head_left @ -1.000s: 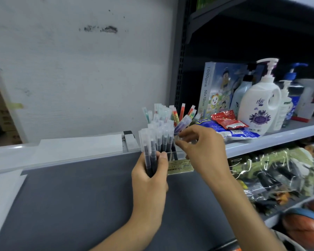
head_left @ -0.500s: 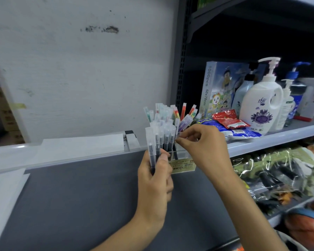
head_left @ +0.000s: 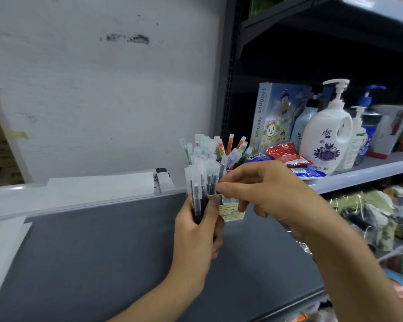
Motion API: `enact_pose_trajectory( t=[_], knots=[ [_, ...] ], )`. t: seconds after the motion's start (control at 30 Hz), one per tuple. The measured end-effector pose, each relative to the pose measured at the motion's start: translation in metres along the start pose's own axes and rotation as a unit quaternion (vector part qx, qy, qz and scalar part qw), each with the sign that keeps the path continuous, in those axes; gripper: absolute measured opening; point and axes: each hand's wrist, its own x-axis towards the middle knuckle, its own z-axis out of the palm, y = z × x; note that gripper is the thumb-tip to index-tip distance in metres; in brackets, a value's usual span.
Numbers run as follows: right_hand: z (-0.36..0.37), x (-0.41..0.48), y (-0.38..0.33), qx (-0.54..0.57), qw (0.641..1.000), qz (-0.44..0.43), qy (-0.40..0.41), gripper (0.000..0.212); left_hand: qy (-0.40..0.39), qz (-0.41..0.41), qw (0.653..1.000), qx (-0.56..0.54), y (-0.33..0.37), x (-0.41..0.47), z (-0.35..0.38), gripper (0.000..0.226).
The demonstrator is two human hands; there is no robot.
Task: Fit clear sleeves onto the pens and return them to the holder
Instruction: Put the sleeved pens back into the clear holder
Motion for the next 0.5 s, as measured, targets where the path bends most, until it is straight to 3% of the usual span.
enact_pose_trajectory(
  t=[0.17,0.4,0.5],
  knots=[
    [0.003,0.002,0.004,0.024,1.0,0.011,0.0,0.018,-0.041,-0.016,0.999,0.027,0.001,-0.003,0.004,0.036],
    [-0.008,0.01,0.018,0.064,0.996,0.034,-0.048,0.03,-0.121,-0.047,0.992,-0.004,-0.001,-0.004,0.005,0.031],
    [-0.014,0.012,0.024,0.094,0.993,0.039,-0.056,0.034,-0.136,-0.049,0.99,-0.003,-0.001,-0.004,0.005,0.039]
  ],
)
